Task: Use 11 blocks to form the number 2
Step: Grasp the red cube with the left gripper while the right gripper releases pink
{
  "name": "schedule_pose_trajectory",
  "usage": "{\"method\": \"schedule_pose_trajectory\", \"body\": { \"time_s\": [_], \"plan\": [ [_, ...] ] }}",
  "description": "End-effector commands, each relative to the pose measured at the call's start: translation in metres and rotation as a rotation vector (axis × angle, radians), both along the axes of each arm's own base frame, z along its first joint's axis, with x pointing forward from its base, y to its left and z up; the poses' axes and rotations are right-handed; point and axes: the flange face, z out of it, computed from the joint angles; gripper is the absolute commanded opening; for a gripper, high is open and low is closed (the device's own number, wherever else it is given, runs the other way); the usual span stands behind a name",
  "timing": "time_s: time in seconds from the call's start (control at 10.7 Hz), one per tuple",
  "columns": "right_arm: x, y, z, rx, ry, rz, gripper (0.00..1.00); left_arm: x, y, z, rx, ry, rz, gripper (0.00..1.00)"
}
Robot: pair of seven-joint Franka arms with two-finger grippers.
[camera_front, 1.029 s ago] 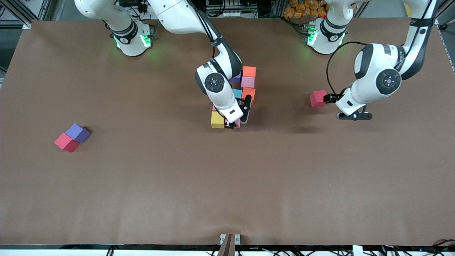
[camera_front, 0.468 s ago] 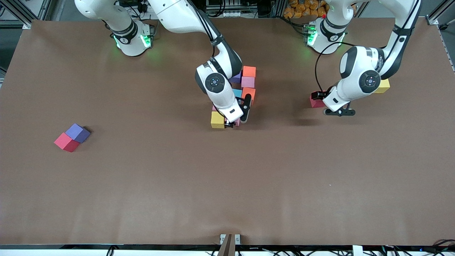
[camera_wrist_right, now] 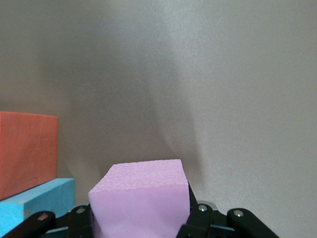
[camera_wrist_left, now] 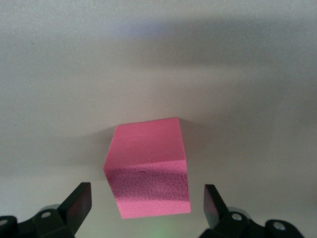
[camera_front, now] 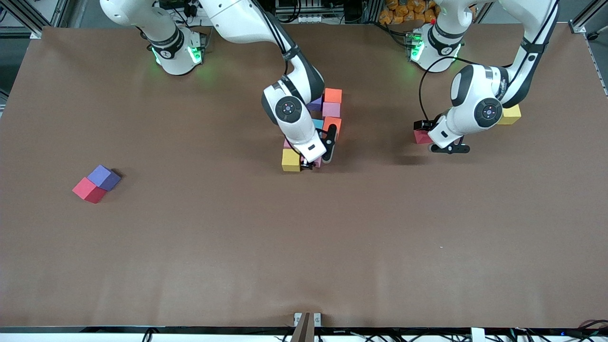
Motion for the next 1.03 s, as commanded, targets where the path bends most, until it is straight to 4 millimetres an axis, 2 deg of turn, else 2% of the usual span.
{"method": "schedule_pose_trajectory", "body": {
  "time_s": [0.0, 0.19, 0.37, 0.47, 0.65, 0.84, 0.94],
  "plan": [
    [-0.002, -0.001, 0.011, -0.024, -0.029, 0.033, 0.20, -0.002, 0.000, -0.012, -0.021, -0.004, 0.008, 1.00],
    [0.000, -0.004, 0.008, -0.032, -0.031, 0.038, 0.20, -0.002, 0.000, -0.018, -0.022, 0.007, 0.009, 1.00],
    [0.008, -0.008, 0.010, -0.027, -0.037, 0.028, 0.20, 0.000, 0.000, -0.022, -0.026, 0.005, 0.010, 0.77],
    [0.009, -0.006, 0.011, -0.023, -0.041, 0.026, 0.20, 0.000, 0.000, -0.022, -0.026, 0.005, 0.010, 0.71],
    [0.010, -0.005, 0.007, -0.025, -0.043, 0.023, 0.20, 0.001, 0.002, -0.019, -0.026, 0.000, 0.009, 0.68],
    [0.012, -0.006, 0.004, -0.021, -0.056, 0.018, 0.20, 0.008, 0.006, -0.013, -0.028, -0.013, 0.015, 0.48],
    [0.012, -0.007, 0.002, -0.023, -0.059, 0.015, 0.20, 0.015, 0.006, -0.008, -0.026, -0.025, 0.027, 0.43]
  ]
}}
